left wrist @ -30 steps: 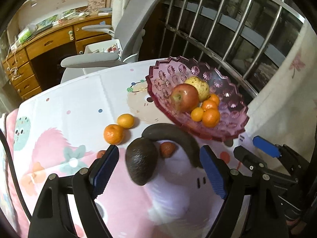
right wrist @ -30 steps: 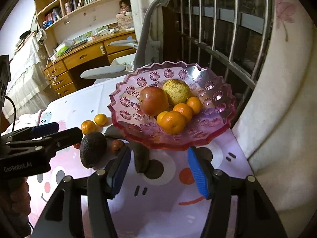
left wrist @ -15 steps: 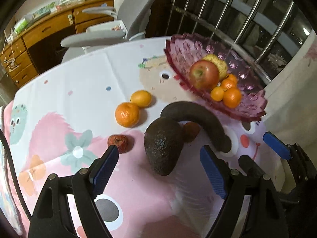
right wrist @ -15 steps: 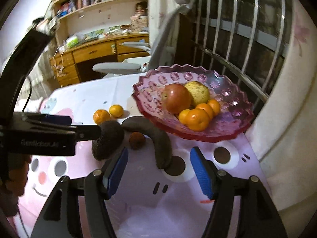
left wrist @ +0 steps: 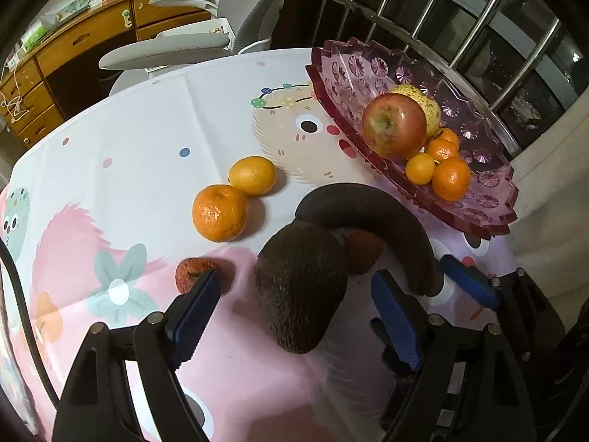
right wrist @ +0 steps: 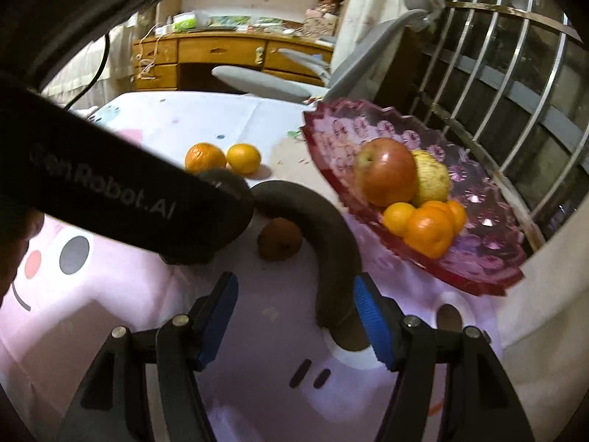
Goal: Organize fruits
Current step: 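Close the left gripper on the avocado while the right gripper reaches past the banana, then lift the avocado with the left gripper while the right gripper closes on the brown kiwi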
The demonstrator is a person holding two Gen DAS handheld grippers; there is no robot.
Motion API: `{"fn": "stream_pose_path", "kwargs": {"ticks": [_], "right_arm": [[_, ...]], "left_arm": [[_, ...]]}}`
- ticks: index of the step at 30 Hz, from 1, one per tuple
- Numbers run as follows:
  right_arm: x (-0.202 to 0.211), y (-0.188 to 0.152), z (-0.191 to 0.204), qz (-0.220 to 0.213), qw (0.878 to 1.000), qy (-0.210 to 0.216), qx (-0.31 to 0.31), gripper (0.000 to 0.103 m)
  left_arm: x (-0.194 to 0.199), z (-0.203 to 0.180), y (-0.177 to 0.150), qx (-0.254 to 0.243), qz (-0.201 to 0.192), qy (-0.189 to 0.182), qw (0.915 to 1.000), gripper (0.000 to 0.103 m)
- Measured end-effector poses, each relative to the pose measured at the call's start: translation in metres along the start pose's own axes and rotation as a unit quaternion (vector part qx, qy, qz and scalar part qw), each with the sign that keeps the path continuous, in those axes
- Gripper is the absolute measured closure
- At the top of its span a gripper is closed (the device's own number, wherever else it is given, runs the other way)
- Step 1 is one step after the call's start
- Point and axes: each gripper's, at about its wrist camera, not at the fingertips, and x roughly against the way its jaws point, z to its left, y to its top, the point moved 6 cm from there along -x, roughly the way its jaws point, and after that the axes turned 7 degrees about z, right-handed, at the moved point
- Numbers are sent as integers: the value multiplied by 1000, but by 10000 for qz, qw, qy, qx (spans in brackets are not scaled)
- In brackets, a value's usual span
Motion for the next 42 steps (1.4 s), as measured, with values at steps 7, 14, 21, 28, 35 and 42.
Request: {"fn": "stream_pose_path", "kwargs": {"ticks": [7,14,21,28,35,42], "right_arm": [[-13,4,2,-97,9993,211,285,46],[-17,11,3,-321,9973,342,571,49],[-20,14,11,-447,9941,486,859,56],[-23,16,10,-493,9928,622,901,59],[-25,15,12,-460,9921,589,1006,60],[-26,13,16,-466,9913,331,1183,60]], "left_arm": [[-9,0,6,118,124,42,9998,33],[-20,-1,10,151,293,-19,9995,38],[-30,-1,9,216,452,-96,9987,44],[-31,3,8,304,408,-192,9985,46],[-22,14,9,565,114,-326,9978,46],[-3,25,14,745,-190,-440,9961,46]]}}
